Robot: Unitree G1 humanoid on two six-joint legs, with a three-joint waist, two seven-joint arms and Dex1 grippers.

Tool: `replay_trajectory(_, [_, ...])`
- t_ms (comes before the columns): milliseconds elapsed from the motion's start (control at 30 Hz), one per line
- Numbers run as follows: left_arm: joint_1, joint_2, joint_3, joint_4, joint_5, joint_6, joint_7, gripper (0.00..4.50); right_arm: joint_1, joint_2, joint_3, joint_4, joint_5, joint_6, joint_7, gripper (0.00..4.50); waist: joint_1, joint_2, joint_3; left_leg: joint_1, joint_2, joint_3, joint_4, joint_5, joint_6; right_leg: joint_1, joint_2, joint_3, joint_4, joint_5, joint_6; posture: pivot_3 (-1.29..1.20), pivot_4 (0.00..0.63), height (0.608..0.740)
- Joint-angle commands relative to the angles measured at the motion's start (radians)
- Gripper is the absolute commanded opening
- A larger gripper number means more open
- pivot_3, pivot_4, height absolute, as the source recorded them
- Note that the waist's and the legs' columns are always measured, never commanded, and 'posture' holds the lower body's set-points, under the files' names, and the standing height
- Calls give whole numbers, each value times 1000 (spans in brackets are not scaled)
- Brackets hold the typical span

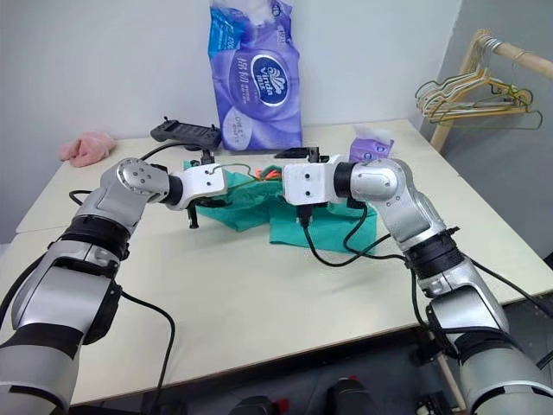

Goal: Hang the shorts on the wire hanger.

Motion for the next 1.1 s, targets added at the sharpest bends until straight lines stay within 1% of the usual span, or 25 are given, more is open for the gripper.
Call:
replay_trajectory(33, [-17,8,20,-7,3,-26,7,0,24,-81,-88,-167,111,217,91,3449,5,0,0,0,0,0,0,0,0,0,0,0,0,0,0,-52,36,740])
replay_trajectory(100, [-18,8,20,-6,4,-30,4,0,41,-136,-97,-180,120,309,117,3449,11,0,0,0,0,0,0,0,0,0,0,0,0,0,0,-53,35,740])
replay_trajectory(167, [-23,6,20,-3,5,-32,3,0,28,-192,-81,-57,67,320,113,3449,14,0,0,1,0,0,0,0,0,1,0,0,0,0,0,-55,36,740])
replay_trajectory(300, [-30,2,20,5,7,-44,8,0,-68,-211,1,185,-54,240,88,3449,12,0,0,2,-1,3,0,0,0,1,0,1,0,0,0,-58,32,740])
replay_trajectory(500, [-38,-3,18,18,20,-60,18,0,-180,-97,48,386,-103,180,53,3449,-11,0,0,1,1,3,-1,0,0,-1,1,1,1,0,0,-58,31,740])
replay_trajectory(567, [-38,-2,18,19,24,-63,19,0,-201,-67,55,408,-110,177,54,3449,-11,0,0,1,1,2,-1,0,0,-1,1,1,1,0,0,-37,27,740])
replay_trajectory(733, [-34,2,21,18,27,-66,17,0,-220,-33,68,424,-121,164,80,3449,-5,0,0,0,0,2,-1,0,0,-1,-1,1,0,0,0,-26,28,740])
replay_trajectory(833, [-34,1,23,15,27,-65,16,0,-227,3,76,474,-129,160,70,3449,-4,0,0,0,0,2,0,0,0,-1,-1,1,1,0,0,-19,24,740])
replay_trajectory(967, [-36,-1,23,17,30,-68,19,0,-250,51,104,625,-171,91,27,3449,-6,0,0,0,0,2,-1,0,0,-1,-1,1,1,0,0,-16,19,740])
replay_trajectory(1100, [-38,-4,23,17,32,-68,21,0,-306,104,105,756,-190,45,-22,3449,-7,0,0,0,0,2,-1,0,0,-2,-1,1,2,0,0,-12,16,740])
